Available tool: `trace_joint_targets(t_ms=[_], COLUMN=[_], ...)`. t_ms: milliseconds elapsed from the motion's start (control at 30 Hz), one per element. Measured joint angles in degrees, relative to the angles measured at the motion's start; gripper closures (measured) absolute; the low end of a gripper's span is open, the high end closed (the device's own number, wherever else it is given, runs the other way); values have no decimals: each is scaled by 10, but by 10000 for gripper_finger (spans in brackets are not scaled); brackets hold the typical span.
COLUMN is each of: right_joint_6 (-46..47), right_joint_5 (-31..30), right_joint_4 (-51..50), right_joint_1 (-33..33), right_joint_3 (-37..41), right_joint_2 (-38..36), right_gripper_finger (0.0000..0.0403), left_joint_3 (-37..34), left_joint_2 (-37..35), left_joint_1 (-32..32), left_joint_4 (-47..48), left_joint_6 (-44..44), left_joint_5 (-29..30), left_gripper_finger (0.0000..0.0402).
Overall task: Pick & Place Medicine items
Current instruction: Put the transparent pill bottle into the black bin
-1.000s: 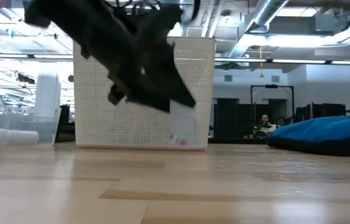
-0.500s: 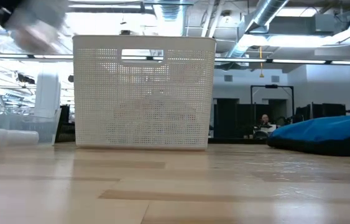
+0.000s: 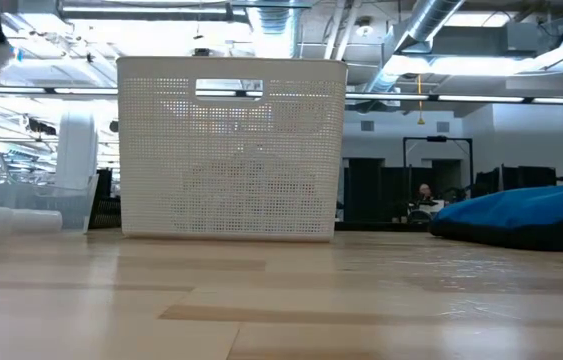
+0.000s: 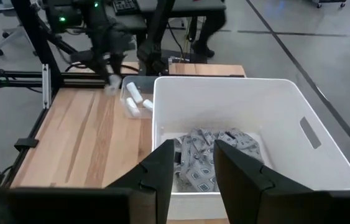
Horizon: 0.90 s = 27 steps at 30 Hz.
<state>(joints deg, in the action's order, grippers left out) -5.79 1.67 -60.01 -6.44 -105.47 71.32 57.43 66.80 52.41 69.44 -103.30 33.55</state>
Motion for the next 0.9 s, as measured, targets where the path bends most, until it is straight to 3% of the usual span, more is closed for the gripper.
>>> trace_joint_targets(t_ms=[200,467,700,900], right_joint_6=[3,-3,-9,-16], right_joint_5=[0,0,-2,-2], right_joint_4=[8,16,19,19], right_joint_1=[4,5,4,4], right_joint_3=[0,0,0,0], right_joint_2=[12,22,22,22], right_gripper_finger=[294,294,294,294], left_joint_3=[0,0,-25,-57], left_joint_2=[-9,-9,-9,-13], left_joint_1=[-83,-305,-505,-629], left_joint_4=[97,204,206,186], left_joint_6=[-36,-67,-71,-95], left_joint_5=[5,-21,44,73], left_gripper_finger=[277,277,275,273])
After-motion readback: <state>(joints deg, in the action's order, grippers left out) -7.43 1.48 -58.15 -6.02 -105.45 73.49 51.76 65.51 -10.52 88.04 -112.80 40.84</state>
